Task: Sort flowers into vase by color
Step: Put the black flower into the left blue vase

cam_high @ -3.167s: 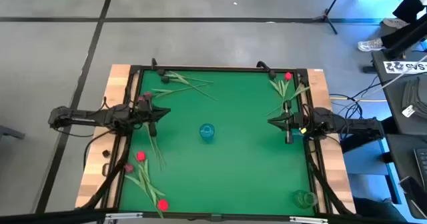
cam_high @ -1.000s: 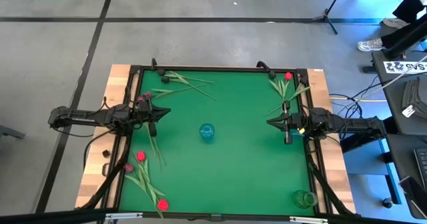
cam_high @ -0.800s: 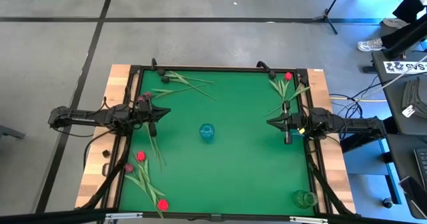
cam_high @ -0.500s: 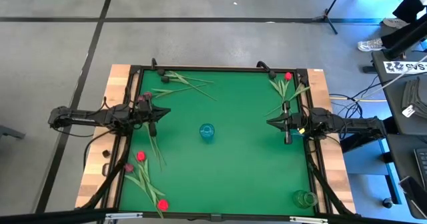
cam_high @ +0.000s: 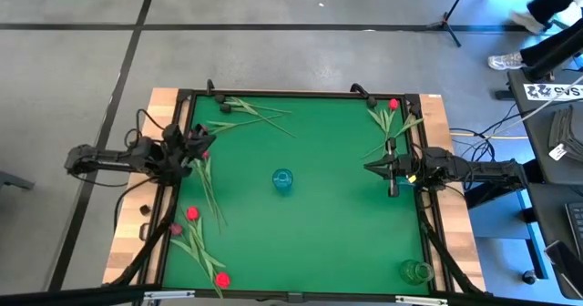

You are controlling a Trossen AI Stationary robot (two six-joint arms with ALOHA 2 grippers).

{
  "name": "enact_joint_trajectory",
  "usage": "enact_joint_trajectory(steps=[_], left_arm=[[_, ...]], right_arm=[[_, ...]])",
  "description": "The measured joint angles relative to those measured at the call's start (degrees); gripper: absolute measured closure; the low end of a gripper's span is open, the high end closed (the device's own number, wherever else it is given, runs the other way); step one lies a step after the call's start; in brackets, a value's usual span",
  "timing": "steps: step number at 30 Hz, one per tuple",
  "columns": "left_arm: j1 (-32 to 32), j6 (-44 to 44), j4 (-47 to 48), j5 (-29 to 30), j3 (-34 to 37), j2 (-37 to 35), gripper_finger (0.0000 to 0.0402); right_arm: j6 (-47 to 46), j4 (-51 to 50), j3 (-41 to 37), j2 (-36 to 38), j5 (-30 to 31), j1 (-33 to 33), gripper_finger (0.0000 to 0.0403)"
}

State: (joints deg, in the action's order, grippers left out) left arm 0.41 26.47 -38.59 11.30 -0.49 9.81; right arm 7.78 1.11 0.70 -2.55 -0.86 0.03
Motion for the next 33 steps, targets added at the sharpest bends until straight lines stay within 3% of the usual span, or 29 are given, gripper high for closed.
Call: enact_joint_trajectory(steps=[6,12,17,22,24,28,33], left_arm=[[0.0,3.9,-1.6,0.9,0.0,5.9,0.0401],[0.0,4.9,-9.0,3.0,0.0,17.0,0.0401],[-2.7,5.9,-10.7,23.0,0.0,23.0,0.0401],[-8.9,12.3,-8.7,32.3,0.0,26.6,0.0401],[-11.9,16.2,-8.4,31.7,0.0,27.7,0.0401],[-16.4,17.5,-7.4,25.1,-1.7,29.2,0.0401],[-15.5,13.5,-3.4,14.1,-6.0,31.7,0.0401]], right_arm=[[0.0,0.0,0.0,0.0,0.0,0.0,0.0377],[0.0,0.0,0.0,0.0,0.0,0.0,0.0377],[0.0,0.0,0.0,0.0,0.0,0.0,0.0377],[0.0,0.0,0.0,0.0,0.0,0.0,0.0377],[0.0,0.0,0.0,0.0,0.0,0.0,0.0377],[0.0,0.0,0.0,0.0,0.0,0.0,0.0377],[0.0,0.0,0.0,0.0,0.0,0.0,0.0377]])
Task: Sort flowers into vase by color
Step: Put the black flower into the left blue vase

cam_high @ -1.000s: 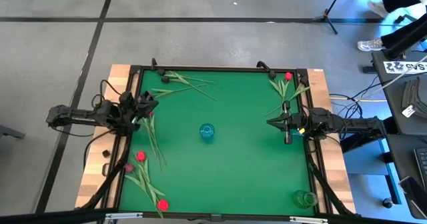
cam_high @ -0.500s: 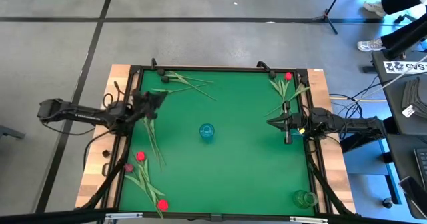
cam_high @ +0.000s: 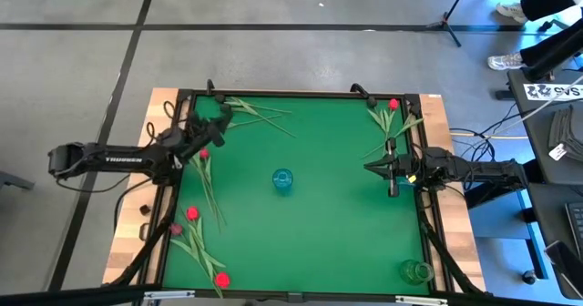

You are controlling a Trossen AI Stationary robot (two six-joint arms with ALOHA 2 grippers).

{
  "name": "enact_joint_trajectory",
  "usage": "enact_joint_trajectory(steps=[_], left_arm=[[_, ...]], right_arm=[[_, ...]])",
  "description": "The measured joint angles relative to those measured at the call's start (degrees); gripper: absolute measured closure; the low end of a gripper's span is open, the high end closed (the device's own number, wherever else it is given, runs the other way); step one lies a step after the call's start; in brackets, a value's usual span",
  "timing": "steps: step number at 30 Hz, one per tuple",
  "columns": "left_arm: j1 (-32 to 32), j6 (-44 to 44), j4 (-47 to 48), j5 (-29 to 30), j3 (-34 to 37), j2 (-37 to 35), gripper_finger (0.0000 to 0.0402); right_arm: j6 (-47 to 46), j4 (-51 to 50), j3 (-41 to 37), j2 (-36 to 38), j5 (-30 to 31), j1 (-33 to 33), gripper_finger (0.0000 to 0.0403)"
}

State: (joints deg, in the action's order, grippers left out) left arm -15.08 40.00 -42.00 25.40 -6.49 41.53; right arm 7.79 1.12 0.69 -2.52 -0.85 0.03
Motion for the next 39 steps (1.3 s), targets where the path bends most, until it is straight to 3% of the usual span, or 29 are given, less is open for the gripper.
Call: enact_joint_trajectory(steps=[6,14,26,30,34,39], left_arm=[[4.6,-2.6,1.6,-0.5,-2.3,4.3,0.0401],[5.7,4.2,-9.2,5.9,-2.3,7.0,0.0401],[8.2,0.5,-10.7,-0.2,-3.1,7.5,0.0401],[9.5,0.0,-10.8,0.8,-6.7,12.3,0.0401],[9.5,0.2,-5.2,0.7,-15.0,22.5,0.0401],[7.1,8.3,3.6,10.3,-22.6,27.6,0.0401]], right_arm=[[0.0,0.0,0.0,0.0,0.0,0.0,0.0377],[0.0,0.0,0.0,0.0,0.0,0.0,0.0377],[0.0,0.0,0.0,0.0,0.0,0.0,0.0377],[0.0,0.0,0.0,0.0,-0.1,0.0,0.0377],[0.0,0.0,0.0,0.0,0.2,0.0,0.0377],[0.0,0.0,0.0,0.0,0.3,0.0,0.0377]])
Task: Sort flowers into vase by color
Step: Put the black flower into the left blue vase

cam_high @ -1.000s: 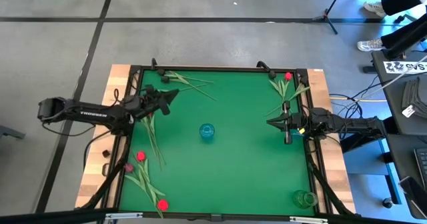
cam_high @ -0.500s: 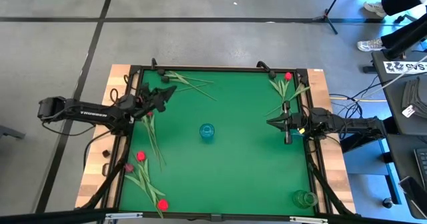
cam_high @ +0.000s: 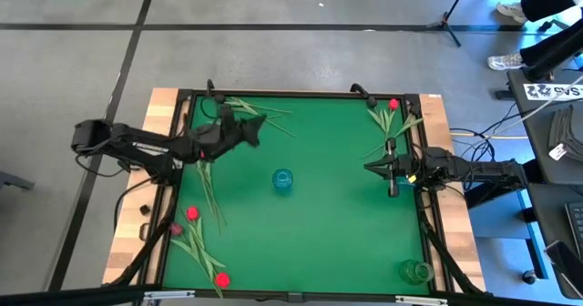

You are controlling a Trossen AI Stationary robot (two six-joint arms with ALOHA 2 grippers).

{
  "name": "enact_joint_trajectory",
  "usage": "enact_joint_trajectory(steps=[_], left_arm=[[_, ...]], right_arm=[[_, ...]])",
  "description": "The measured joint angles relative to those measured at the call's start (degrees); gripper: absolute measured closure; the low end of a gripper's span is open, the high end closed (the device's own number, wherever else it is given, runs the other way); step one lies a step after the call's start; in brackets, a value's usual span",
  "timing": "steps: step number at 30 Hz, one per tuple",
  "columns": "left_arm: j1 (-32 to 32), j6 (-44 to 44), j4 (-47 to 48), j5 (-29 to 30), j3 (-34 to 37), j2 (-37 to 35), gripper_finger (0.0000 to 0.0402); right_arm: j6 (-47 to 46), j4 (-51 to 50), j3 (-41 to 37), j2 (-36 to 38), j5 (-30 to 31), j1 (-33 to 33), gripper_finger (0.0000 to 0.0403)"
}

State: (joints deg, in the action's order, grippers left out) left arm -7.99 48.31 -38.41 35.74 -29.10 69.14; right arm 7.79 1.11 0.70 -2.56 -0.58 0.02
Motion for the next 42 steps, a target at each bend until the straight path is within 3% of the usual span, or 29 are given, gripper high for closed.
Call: enact_joint_trajectory(steps=[4,11,16,22,27,32,35,42], left_arm=[[-2.9,11.3,7.0,-1.6,-0.1,0.4,0.0401],[-9.1,19.3,16.0,0.0,-0.1,0.2,0.0401],[-15.7,19.1,29.5,2.0,-3.9,1.9,0.0401],[-22.8,18.8,48.6,-4.6,-12.3,5.3,0.0401],[-26.5,13.7,48.0,-11.2,-13.0,5.2,0.0401],[-27.5,0.9,42.2,-9.2,-13.1,4.8,0.0401],[-27.3,-0.2,42.0,-12.4,-13.0,4.8,0.0401],[-27.7,-3.6,45.9,-12.8,-13.0,4.8,0.0401]], right_arm=[[0.0,0.0,0.0,0.0,0.0,0.0,0.0377],[0.0,0.0,0.0,0.0,0.0,0.0,0.0377],[0.0,0.0,0.0,0.0,0.0,0.0,0.0377],[0.0,0.0,0.0,0.0,0.0,0.0,0.0377],[0.0,0.0,0.0,0.0,0.0,0.0,0.0377],[0.0,0.0,0.0,0.0,0.0,0.0,0.0377],[0.0,0.0,0.0,0.0,0.0,0.0,0.0377],[0.0,0.0,0.0,0.0,0.0,0.0,0.0377]])
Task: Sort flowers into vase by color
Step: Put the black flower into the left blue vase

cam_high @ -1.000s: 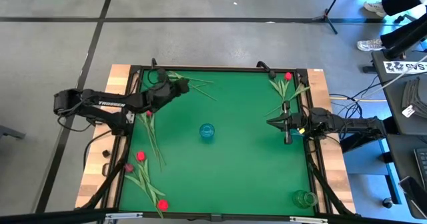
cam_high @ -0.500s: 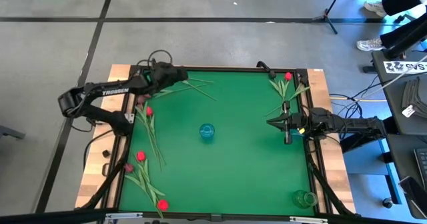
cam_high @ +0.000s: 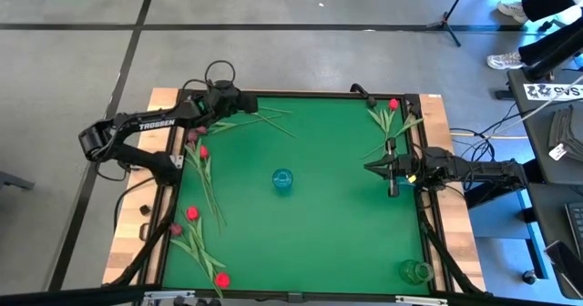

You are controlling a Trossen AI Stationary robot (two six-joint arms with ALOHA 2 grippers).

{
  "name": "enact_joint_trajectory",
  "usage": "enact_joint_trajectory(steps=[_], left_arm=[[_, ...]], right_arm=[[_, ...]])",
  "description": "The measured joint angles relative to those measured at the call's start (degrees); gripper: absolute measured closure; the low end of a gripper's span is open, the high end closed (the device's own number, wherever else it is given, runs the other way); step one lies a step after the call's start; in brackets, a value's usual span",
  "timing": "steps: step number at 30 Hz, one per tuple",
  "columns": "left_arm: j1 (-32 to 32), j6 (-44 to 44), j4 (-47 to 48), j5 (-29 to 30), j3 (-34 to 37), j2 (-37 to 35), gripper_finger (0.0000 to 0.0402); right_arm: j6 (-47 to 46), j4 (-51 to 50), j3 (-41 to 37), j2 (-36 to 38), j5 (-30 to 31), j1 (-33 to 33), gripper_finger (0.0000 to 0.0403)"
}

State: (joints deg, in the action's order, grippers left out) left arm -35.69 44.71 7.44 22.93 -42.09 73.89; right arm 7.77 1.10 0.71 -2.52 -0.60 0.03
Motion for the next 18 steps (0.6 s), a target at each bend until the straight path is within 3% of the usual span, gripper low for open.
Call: enact_joint_trajectory(steps=[8,18], left_arm=[[-5.6,8.4,14.0,-3.7,0.0,0.3,0.0401],[-12.3,11.8,12.2,-6.7,0.0,2.8,0.0398]], right_arm=[[0.0,0.0,0.0,0.0,0.0,0.0,0.0377],[0.0,0.0,0.0,0.0,0.0,0.0,0.0377]])
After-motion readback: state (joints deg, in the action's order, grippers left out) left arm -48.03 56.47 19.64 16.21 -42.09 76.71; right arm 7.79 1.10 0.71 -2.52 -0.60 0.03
